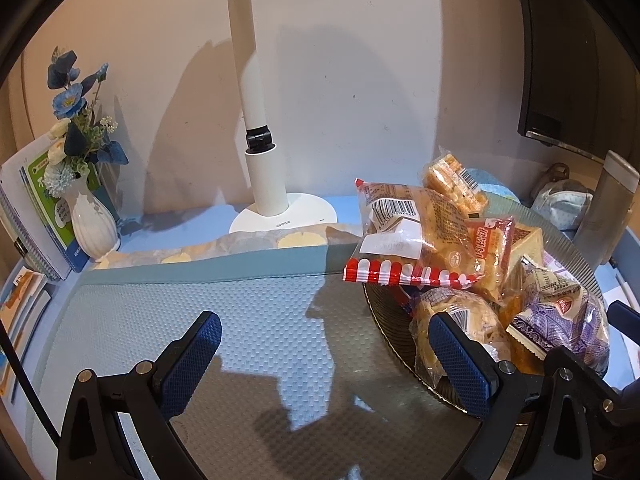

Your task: Organize snacks

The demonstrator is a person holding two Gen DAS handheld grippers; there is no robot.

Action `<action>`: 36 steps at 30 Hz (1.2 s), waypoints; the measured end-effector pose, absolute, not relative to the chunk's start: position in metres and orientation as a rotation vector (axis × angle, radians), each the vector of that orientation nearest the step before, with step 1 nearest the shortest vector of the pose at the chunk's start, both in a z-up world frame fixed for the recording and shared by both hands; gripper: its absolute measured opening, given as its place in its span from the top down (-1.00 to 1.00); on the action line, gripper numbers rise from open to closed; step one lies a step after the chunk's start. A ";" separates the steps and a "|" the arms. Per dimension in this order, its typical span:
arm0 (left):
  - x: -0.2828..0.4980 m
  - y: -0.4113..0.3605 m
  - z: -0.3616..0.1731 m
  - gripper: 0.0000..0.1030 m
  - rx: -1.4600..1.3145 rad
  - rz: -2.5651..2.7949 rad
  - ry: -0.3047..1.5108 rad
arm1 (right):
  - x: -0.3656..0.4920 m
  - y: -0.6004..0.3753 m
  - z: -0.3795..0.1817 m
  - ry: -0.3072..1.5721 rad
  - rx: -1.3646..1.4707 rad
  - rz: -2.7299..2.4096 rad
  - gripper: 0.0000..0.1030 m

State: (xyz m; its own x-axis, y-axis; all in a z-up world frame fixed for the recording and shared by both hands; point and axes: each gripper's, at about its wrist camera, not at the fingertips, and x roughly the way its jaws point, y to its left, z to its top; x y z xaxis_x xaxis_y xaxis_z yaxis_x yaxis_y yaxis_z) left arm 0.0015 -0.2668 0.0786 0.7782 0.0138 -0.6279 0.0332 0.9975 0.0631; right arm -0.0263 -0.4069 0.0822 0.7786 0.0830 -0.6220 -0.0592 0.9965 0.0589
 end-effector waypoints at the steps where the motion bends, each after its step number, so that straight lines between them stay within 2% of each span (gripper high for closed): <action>1: 0.002 -0.267 0.078 -0.99 0.074 -0.007 0.679 | -0.026 -0.407 0.082 0.674 0.037 0.075 -0.89; 36: -0.014 -0.261 0.065 -0.99 0.043 -0.056 0.714 | -0.043 -0.394 0.096 0.666 0.050 0.025 -0.89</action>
